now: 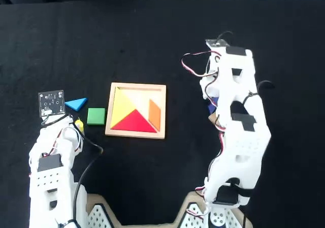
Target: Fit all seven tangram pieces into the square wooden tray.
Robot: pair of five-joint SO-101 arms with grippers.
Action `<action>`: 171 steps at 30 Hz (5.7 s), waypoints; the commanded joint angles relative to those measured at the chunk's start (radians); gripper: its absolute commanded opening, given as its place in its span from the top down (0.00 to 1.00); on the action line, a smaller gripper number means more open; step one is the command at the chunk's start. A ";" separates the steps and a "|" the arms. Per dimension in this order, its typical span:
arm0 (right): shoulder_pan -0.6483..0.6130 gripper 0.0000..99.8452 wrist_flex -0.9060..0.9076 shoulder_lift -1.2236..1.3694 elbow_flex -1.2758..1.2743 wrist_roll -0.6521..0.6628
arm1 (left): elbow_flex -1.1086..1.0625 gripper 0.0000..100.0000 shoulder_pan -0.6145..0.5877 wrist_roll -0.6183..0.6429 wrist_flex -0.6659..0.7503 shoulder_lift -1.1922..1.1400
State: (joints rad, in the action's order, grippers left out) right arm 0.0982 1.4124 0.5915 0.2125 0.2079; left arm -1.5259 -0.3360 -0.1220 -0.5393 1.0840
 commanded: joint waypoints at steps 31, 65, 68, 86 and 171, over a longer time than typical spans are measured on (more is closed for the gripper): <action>-0.052 0.78 0.157 0.303 0.476 0.029 | 0.012 0.83 0.015 -0.005 0.018 0.014; -0.051 0.69 0.295 0.308 0.526 0.029 | 0.012 0.83 0.015 -0.005 0.018 0.014; -0.051 0.72 0.267 0.308 0.512 0.029 | 0.012 0.83 0.015 -0.005 0.018 0.014; -0.049 0.86 0.247 0.308 0.519 0.031 | 0.012 0.83 0.015 -0.005 0.018 0.014; -0.532 0.99 0.347 0.216 0.797 0.265 | 0.012 0.83 0.016 -0.006 0.018 0.014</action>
State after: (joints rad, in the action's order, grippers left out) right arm -0.4143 1.7331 0.8769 0.9950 0.4626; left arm -1.5259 -0.3330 -0.1220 -0.5393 1.0840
